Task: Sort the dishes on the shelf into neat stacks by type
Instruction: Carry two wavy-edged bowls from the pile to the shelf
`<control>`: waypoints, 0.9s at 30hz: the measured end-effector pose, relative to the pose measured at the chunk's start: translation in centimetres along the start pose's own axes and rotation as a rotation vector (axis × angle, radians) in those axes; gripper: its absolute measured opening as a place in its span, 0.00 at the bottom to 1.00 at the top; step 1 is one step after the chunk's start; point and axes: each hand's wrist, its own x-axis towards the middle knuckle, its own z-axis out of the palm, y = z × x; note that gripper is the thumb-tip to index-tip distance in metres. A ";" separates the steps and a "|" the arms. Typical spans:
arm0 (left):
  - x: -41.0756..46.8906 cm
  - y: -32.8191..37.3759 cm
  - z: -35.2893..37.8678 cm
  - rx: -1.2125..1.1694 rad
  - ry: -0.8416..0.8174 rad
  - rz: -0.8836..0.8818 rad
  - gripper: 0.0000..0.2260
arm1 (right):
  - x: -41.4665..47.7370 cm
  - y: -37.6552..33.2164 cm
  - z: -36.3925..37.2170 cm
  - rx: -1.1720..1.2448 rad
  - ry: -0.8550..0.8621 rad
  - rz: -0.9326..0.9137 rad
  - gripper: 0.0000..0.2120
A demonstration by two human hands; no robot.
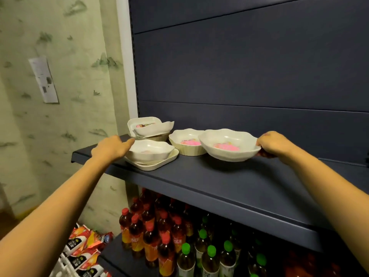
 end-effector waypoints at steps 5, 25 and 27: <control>2.8 -0.8 0.3 -0.297 -0.158 0.033 0.14 | -1.8 -0.4 0.5 0.032 0.087 0.091 0.15; -4.2 13.4 4.2 -0.496 -0.314 0.705 0.11 | -17.8 9.4 -6.3 0.155 0.567 0.416 0.15; -6.4 16.1 4.9 -0.502 -0.363 0.762 0.11 | -20.2 11.3 -8.0 0.138 0.610 0.447 0.16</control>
